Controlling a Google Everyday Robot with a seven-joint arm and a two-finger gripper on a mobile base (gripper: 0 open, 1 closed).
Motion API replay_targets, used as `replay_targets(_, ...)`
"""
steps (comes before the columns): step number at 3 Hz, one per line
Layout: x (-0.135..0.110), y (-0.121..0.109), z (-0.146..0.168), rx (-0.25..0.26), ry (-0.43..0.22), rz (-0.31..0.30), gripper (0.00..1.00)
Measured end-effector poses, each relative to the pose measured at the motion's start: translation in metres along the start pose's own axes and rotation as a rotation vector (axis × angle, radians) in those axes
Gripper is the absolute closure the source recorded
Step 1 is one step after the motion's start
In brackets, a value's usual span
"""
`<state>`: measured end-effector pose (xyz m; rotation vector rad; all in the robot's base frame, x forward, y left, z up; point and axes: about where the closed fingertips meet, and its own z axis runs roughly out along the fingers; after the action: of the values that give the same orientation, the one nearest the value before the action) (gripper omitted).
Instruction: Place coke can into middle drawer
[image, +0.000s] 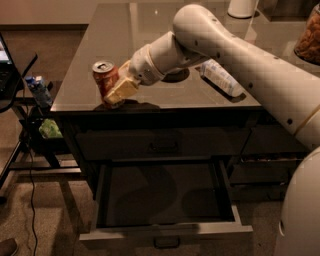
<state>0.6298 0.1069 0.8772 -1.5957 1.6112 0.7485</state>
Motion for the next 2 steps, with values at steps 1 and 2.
replay_targets(1, 0.0, 0.0, 0.0, 0.0, 0.0, 0.0, 1.0)
replay_targets(2, -0.001, 0.012, -0.012, 0.013, 0.008, 0.01, 1.0)
